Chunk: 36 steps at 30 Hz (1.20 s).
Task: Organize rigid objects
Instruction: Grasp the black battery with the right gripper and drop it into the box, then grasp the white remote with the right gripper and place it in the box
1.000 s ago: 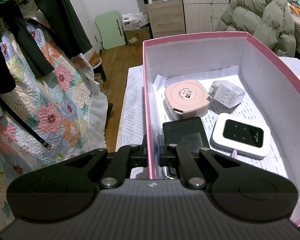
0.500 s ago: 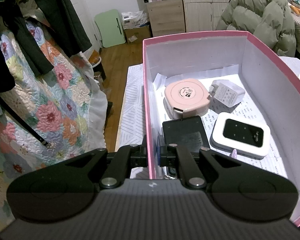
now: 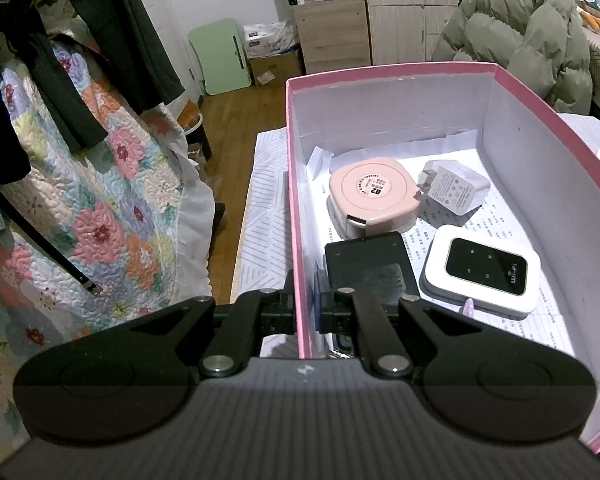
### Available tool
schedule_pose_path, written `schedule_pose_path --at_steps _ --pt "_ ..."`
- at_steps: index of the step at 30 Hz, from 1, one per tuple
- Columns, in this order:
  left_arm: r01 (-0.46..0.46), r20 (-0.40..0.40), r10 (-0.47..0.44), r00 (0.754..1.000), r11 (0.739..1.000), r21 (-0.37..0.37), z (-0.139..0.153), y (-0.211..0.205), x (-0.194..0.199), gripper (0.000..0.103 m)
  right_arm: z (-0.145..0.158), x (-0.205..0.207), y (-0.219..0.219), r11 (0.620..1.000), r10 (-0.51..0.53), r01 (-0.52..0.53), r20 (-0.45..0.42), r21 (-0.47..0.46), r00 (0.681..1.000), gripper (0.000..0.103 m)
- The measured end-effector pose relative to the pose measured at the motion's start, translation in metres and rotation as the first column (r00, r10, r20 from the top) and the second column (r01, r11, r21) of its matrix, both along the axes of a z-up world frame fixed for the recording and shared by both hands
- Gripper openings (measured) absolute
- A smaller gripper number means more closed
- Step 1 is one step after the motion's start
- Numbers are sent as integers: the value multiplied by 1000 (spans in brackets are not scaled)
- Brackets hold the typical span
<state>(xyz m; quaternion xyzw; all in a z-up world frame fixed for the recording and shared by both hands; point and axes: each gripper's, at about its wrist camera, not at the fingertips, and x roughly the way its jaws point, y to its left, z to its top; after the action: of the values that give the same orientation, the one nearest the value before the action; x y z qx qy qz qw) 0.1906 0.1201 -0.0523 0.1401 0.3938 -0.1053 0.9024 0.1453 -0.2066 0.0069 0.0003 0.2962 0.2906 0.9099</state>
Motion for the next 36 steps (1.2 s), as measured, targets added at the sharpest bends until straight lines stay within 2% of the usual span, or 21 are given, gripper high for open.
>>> schedule_pose_path --at_steps 4,8,11,14,17,20,27,30,33,35,36 --pt "5 -1 -5 1000 1000 2 1 -1 0 6 6 6 44 987 159 -158 -6 36 987 54" --pt "4 -2 -4 1000 1000 10 2 -1 0 7 -8 17 83 968 246 -249 -83 -20 966 53" --pt "4 -2 -4 1000 1000 5 3 -1 1 7 -9 15 79 979 201 -203 -68 -24 977 54" --pt "6 -1 -6 1000 1000 0 4 -1 2 6 0 8 46 991 131 -129 -60 39 990 56" --pt "8 1 -8 1000 1000 -13 4 2 2 7 -4 -5 18 997 73 -70 -85 38 994 56" --pt "9 2 -9 1000 1000 -20 5 3 2 7 -24 -22 3 999 43 -43 -163 4 986 57" --pt "9 1 -9 1000 1000 -22 5 2 3 7 -86 -63 22 996 12 -38 -315 -76 949 69" --pt "9 2 -9 1000 1000 -16 5 3 3 7 -108 -74 53 980 4 -62 -294 -189 956 71" --pt "7 2 -7 1000 1000 -13 5 5 4 7 -114 -81 72 958 0 -57 -197 -282 980 77" --pt "7 2 -7 1000 1000 -13 5 5 4 7 -116 -78 67 955 -26 -25 -168 -295 986 81" --pt "7 2 -7 1000 1000 -14 5 5 4 7 -117 -74 58 961 -51 -2 -185 -278 981 81"
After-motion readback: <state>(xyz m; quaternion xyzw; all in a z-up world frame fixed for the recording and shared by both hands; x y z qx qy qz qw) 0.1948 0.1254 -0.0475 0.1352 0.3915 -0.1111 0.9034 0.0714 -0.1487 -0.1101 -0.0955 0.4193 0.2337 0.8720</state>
